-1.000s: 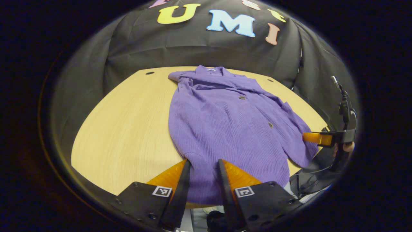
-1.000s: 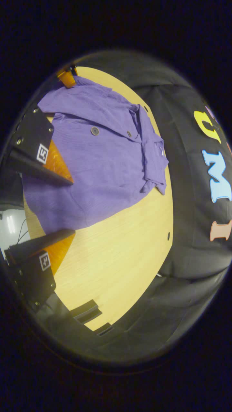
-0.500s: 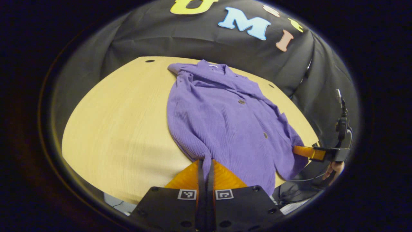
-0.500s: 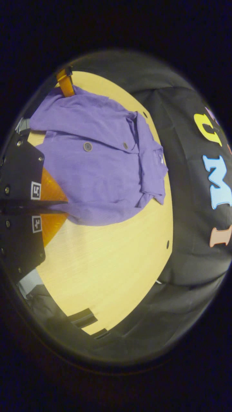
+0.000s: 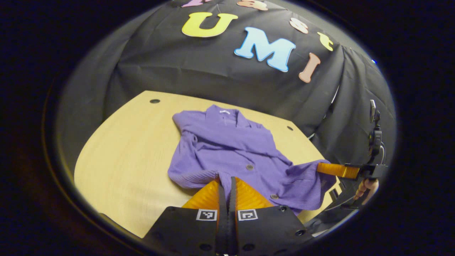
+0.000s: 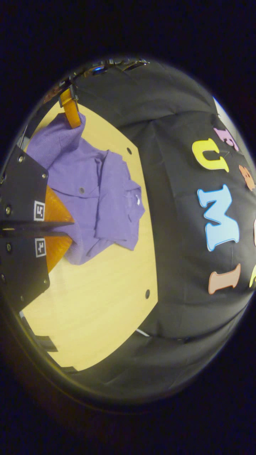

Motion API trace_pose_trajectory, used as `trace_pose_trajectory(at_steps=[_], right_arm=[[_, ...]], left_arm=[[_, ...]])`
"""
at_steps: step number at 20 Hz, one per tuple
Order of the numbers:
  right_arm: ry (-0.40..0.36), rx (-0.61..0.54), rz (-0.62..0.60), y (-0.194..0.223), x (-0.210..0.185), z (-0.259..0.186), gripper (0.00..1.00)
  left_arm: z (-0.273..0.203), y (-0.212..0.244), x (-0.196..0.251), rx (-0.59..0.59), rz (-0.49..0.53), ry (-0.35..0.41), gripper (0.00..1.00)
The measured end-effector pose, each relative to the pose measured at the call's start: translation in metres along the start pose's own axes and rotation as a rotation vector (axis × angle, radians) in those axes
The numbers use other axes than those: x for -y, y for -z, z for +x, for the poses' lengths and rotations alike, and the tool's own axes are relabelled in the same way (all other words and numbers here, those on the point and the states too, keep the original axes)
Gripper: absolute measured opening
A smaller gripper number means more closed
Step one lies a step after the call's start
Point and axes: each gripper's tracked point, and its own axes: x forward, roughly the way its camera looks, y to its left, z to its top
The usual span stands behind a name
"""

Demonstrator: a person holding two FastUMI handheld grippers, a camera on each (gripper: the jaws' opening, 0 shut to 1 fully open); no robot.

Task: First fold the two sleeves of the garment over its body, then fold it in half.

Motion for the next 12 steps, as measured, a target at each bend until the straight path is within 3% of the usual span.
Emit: trace_pose_trajectory(at_steps=[12], right_arm=[[-0.097,0.131,-0.053,-0.138,-0.012,0.099,0.03]], left_arm=[[0.110,-0.161,-0.011,0.173,0.065,-0.074,0.07]])
